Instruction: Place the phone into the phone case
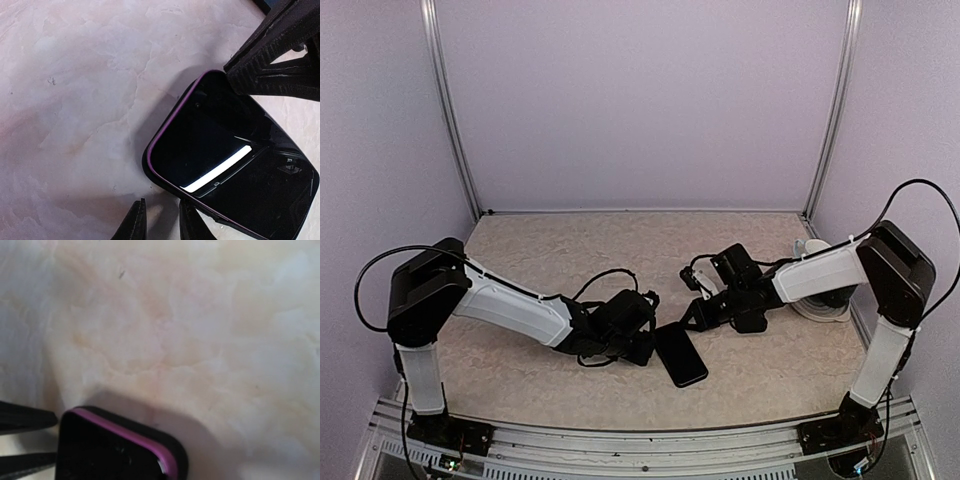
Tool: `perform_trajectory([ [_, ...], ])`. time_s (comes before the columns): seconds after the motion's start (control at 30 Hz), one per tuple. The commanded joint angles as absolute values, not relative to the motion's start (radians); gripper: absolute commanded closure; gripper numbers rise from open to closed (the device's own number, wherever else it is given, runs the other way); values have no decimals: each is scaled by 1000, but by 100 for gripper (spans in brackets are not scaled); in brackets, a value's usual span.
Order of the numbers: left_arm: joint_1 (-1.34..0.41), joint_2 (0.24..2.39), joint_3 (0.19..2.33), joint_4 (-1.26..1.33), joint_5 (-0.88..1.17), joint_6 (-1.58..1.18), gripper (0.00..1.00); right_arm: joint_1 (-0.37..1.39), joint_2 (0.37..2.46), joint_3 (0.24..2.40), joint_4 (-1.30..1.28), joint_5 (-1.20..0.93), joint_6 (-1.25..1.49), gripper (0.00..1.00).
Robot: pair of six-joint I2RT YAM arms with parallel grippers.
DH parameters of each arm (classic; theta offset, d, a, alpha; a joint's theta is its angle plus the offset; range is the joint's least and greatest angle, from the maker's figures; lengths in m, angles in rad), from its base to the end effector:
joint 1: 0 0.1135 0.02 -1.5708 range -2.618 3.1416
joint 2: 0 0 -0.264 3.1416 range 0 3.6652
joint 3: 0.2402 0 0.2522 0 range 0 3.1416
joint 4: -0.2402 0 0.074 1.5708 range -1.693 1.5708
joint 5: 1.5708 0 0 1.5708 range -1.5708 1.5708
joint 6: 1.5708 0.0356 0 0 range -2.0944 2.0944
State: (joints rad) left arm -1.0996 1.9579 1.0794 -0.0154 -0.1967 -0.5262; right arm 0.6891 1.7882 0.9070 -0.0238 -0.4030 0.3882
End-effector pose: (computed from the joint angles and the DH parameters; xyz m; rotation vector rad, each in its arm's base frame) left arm 0.1834 -0.3447 0.1228 0.6234 2.4213 -0.4693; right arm 0.2574 0.2302 0.1365 -0.5756 2.5624 0.9240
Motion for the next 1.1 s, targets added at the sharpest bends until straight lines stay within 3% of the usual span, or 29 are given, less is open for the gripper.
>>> perform_trajectory([
  [0.0,-1086,2034,1100,24,-193,-526,75,732,1781,826,-87,-414,416,95],
  [0.23,-1084,2026,1100,38,-207,-520,74,757,1799,790,-99,-388,436,97],
  [0.6,-1061,1914,1048,23,-224,-506,68,757,1784,779,-124,-300,471,90],
  [0.87,-1058,1857,1162,3,-216,-422,53,758,1788,753,-144,-260,482,90],
  [1.07,-1034,2030,1283,-40,-193,-409,58,757,1771,764,-156,-258,479,90],
])
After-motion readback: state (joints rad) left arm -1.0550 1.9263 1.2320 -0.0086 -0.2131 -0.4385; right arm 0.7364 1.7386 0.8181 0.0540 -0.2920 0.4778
